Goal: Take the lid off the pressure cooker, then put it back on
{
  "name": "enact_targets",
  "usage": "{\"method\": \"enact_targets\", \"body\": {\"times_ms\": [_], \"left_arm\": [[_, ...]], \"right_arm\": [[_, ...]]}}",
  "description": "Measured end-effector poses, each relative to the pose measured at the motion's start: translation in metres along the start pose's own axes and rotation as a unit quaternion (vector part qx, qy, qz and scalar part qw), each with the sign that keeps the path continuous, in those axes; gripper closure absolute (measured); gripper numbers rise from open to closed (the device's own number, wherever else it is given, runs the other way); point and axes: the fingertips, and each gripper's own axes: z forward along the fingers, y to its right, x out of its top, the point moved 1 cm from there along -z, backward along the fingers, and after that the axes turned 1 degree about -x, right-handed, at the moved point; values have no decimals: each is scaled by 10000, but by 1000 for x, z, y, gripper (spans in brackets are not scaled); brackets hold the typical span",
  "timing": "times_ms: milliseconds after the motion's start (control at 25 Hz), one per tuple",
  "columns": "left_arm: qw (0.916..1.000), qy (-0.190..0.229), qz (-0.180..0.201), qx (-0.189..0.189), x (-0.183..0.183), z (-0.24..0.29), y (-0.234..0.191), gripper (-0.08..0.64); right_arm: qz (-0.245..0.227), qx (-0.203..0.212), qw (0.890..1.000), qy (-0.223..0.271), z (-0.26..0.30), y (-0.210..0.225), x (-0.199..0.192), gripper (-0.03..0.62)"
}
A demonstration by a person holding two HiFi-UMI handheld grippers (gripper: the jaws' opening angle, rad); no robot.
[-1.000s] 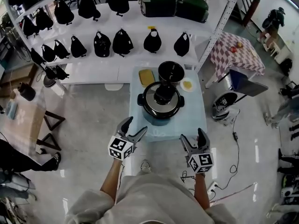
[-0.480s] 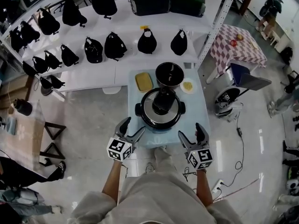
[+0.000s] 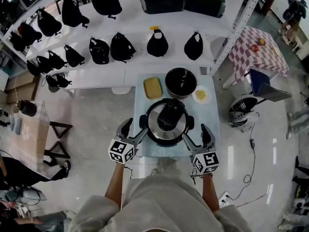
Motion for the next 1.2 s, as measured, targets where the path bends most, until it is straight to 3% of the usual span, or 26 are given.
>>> {"method": "enact_targets", "body": {"times_ms": [400,680,960,1200], "left_arm": [[9983,-156,-49,564,13,36,-26,227],[9969,-320,-177,690,8,43,-46,227],[9973,-450,-336,463,-9,48,-72,227],[9970,-682,-362,-65,-25,45,-98,227]], "right_arm": [[75,640,9979,-8,51,24,13,227],[148,866,9961,-119,75,22,10,227],[128,652,9975,-225,91,15,4,227],[26,284,9993,-251,106,-11,8,227]]}}
